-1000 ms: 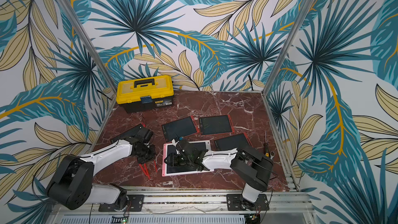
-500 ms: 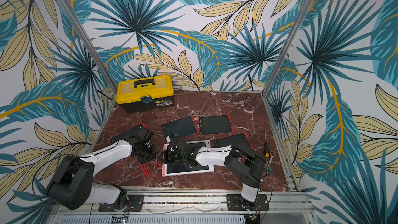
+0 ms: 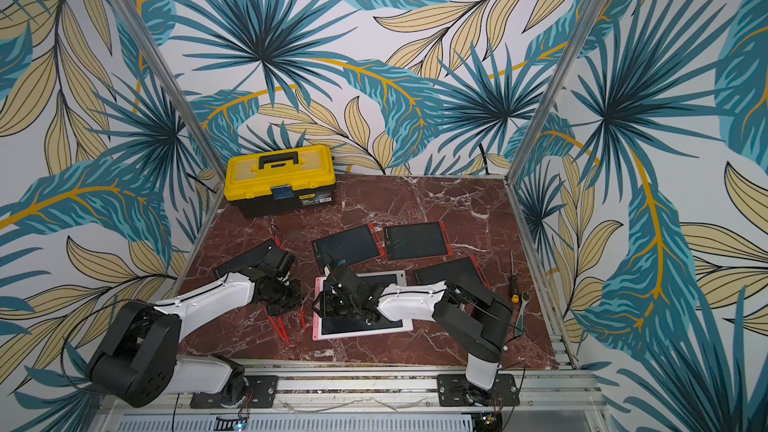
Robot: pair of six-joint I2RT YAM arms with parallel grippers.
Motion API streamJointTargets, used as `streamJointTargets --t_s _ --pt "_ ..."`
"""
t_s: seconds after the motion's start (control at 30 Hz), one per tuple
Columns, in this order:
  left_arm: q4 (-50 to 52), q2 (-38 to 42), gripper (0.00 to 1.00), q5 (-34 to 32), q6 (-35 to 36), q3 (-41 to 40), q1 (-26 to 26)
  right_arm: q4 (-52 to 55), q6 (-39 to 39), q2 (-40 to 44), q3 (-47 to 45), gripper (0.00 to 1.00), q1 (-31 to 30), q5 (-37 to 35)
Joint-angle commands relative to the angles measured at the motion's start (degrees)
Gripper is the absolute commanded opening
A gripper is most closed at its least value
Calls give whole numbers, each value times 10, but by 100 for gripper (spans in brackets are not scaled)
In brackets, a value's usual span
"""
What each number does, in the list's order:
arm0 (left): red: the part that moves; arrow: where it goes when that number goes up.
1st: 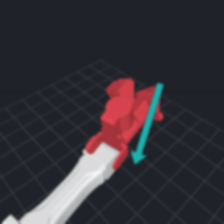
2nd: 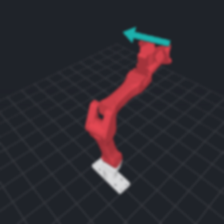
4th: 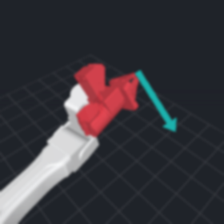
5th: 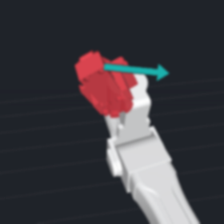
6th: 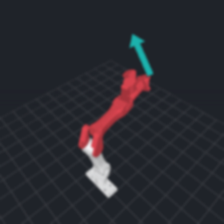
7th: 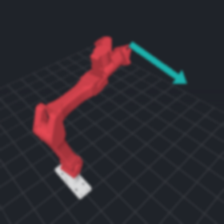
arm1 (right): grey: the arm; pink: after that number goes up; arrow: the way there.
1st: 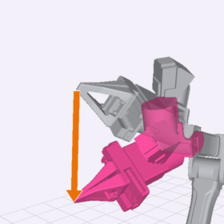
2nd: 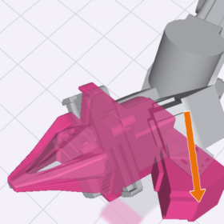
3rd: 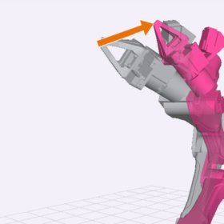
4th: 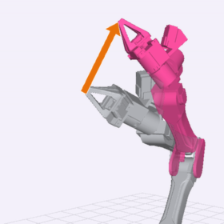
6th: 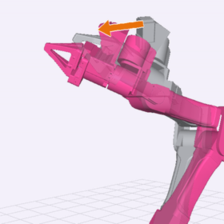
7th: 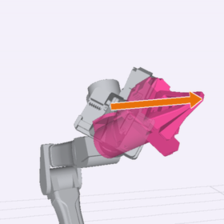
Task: Place the stylus back onto the writing tablet
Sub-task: Pick up the stylus from the center of the board.
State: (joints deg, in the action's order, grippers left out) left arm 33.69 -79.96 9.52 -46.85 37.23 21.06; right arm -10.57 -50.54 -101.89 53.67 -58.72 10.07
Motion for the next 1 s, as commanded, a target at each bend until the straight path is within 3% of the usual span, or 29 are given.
streamJointTargets --t_s 0.0,0.37,0.97 --pt "26 -43 11 -29 8 -27 -2 13 10 28 -20 42 -3 -20" --pt "39 -11 0 -43 6 -26 -1 28 17 64 -41 42 -3 -45" --pt "54 -53 7 -62 17 -6 11 38 18 73 -40 42 -3 -51"
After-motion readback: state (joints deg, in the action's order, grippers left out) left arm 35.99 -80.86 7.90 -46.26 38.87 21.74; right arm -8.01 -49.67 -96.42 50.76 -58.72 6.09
